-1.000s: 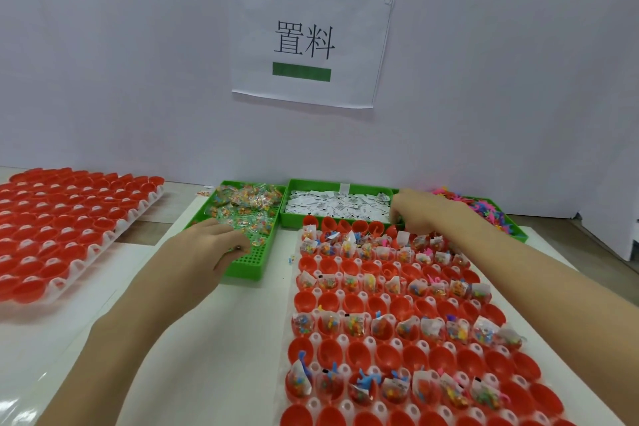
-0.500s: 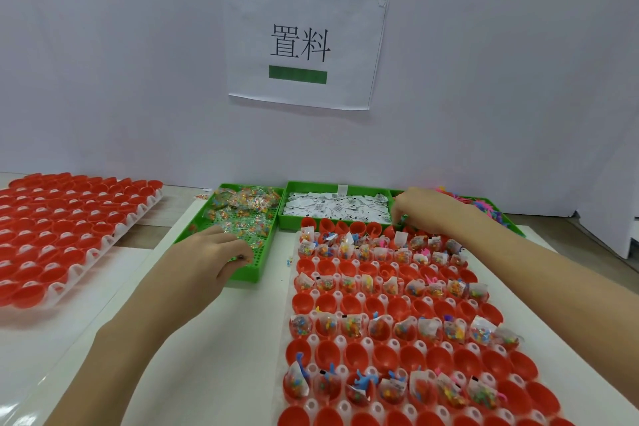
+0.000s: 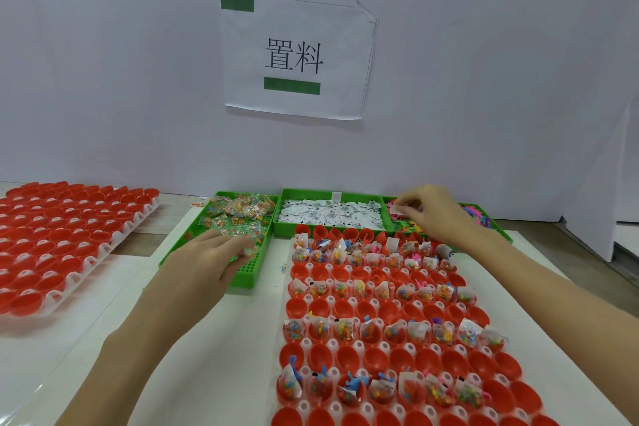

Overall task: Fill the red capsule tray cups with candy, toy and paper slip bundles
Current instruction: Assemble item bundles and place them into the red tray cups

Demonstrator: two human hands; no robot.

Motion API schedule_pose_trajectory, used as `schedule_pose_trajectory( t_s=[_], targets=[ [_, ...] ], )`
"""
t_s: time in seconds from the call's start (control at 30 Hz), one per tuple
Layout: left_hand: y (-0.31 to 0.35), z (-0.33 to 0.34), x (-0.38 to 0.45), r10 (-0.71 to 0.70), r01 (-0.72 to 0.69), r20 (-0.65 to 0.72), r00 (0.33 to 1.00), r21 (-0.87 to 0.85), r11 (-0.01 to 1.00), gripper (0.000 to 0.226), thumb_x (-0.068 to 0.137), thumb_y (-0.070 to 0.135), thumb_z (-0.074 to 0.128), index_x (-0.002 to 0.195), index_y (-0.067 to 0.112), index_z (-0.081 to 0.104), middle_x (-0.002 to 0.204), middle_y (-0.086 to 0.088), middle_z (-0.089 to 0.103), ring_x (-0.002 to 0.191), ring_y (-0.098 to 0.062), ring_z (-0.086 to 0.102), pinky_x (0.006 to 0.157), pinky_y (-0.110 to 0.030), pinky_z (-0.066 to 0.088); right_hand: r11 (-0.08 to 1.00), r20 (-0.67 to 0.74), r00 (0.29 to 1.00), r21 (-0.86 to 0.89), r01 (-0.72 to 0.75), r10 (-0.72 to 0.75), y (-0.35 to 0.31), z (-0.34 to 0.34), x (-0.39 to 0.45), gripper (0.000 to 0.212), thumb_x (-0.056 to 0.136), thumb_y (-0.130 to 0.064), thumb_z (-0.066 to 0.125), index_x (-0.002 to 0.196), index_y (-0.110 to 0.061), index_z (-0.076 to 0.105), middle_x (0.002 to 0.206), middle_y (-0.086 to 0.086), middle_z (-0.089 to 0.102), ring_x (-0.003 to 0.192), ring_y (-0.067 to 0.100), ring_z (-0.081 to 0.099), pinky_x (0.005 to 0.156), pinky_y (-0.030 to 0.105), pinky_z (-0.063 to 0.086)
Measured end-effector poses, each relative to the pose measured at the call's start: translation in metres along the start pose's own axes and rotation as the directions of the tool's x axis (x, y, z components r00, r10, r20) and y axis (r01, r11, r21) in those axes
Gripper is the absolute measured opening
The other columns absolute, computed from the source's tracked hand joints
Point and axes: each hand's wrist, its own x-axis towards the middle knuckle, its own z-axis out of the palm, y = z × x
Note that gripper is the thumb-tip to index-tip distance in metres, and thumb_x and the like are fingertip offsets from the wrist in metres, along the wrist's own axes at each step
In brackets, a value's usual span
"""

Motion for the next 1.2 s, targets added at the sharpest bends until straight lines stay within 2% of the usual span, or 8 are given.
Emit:
schedule_pose_trajectory(
  t_s=[0.17, 0.3, 0.4, 0.47, 0.57, 0.7, 0.97, 1.2],
  targets=[
    [0.034, 0.006, 0.004, -0.136, 0.093, -0.085, 0.987, -0.390, 0.916, 0.013, 0.079, 0.016, 0.084, 0.090, 0.017, 0.076, 0.081, 0.017, 0.074, 0.073, 0.001, 0.070, 0.072, -0.012, 0.055, 0.842, -0.072, 0.976, 0.521, -0.139, 0.205, -0.031, -0.013, -0.054, 0.014, 0.090, -0.027, 0.076, 0.103, -0.023, 0.079, 0.087, -0.008, 0.078, 0.079, 0.008, 0.073, 0.072, 0.019, 0.058],
    [0.075, 0.014, 0.002, -0.270, 0.236, 0.083, 0.959, -0.758, 0.608, 0.012, 0.079, 0.019, 0.084, 0.089, 0.021, 0.079, 0.085, 0.005, 0.078, 0.081, -0.014, 0.076, 0.077, -0.020, 0.059, 0.565, 0.054, 0.971, 0.805, -0.181, 0.235, -0.073, -0.010, -0.114, 0.014, 0.084, -0.027, 0.079, 0.097, -0.023, 0.081, 0.088, 0.000, 0.079, 0.082, 0.014, 0.075, 0.068, 0.016, 0.057],
    [0.096, 0.017, -0.001, -0.290, 0.379, 0.285, 0.914, -0.853, 0.358, 0.014, 0.079, 0.018, 0.086, 0.092, 0.019, 0.080, 0.086, -0.006, 0.079, 0.084, -0.022, 0.077, 0.075, -0.022, 0.059, 0.517, 0.075, 0.965, 0.832, -0.200, 0.252, -0.093, 0.001, -0.147, 0.010, 0.088, -0.026, 0.077, 0.096, -0.030, 0.081, 0.086, -0.001, 0.079, 0.077, 0.009, 0.073, 0.068, 0.015, 0.055],
    [0.104, 0.017, -0.003, -0.275, 0.446, 0.374, 0.886, -0.850, 0.281, 0.018, 0.080, 0.024, 0.085, 0.096, 0.020, 0.080, 0.086, -0.008, 0.079, 0.087, -0.023, 0.077, 0.075, -0.020, 0.058, 0.528, 0.048, 0.964, 0.829, -0.184, 0.260, -0.102, 0.007, -0.160, 0.010, 0.090, -0.022, 0.076, 0.093, -0.029, 0.082, 0.082, -0.002, 0.078, 0.073, 0.009, 0.073, 0.067, 0.017, 0.056],
    [0.115, 0.017, -0.005, -0.249, 0.469, 0.412, 0.877, -0.848, 0.248, 0.017, 0.080, 0.023, 0.084, 0.097, 0.020, 0.081, 0.085, -0.009, 0.079, 0.085, -0.023, 0.078, 0.075, -0.020, 0.058, 0.578, 0.031, 0.977, 0.802, -0.150, 0.210, -0.111, 0.010, -0.168, 0.013, 0.092, -0.017, 0.074, 0.096, -0.027, 0.081, 0.085, -0.005, 0.079, 0.078, 0.010, 0.074, 0.072, 0.022, 0.059],
    [0.125, 0.016, -0.005, -0.297, 0.490, 0.432, 0.851, -0.858, 0.153, 0.014, 0.076, 0.016, 0.086, 0.087, 0.014, 0.077, 0.084, -0.014, 0.078, 0.082, -0.030, 0.078, 0.074, -0.026, 0.061, 0.525, 0.037, 0.985, 0.842, -0.122, 0.171, -0.118, 0.010, -0.173, 0.013, 0.090, -0.016, 0.076, 0.099, -0.024, 0.081, 0.089, -0.004, 0.079, 0.083, 0.013, 0.076, 0.076, 0.022, 0.060],
    [0.121, 0.019, -0.006, -0.359, 0.567, 0.511, 0.781, -0.821, 0.064, 0.023, 0.067, 0.021, 0.090, 0.081, 0.009, 0.077, 0.092, -0.012, 0.078, 0.089, -0.023, 0.077, 0.075, -0.018, 0.057, 0.504, 0.050, 0.983, 0.853, -0.135, 0.178, -0.121, 0.011, -0.177, 0.015, 0.093, -0.018, 0.074, 0.100, -0.030, 0.080, 0.093, -0.008, 0.079, 0.090, 0.009, 0.075, 0.083, 0.022, 0.058],
    [0.124, 0.020, -0.006, -0.359, 0.533, 0.480, 0.800, -0.844, 0.060, 0.034, 0.069, 0.018, 0.090, 0.098, 0.013, 0.073, 0.087, -0.011, 0.074, 0.081, -0.018, 0.072, 0.074, -0.019, 0.057, 0.451, 0.083, 0.974, 0.876, -0.173, 0.213, -0.127, 0.012, -0.178, 0.010, 0.092, -0.025, 0.074, 0.097, -0.031, 0.080, 0.092, -0.006, 0.078, 0.086, 0.011, 0.073, 0.080, 0.023, 0.058]
  ],
)
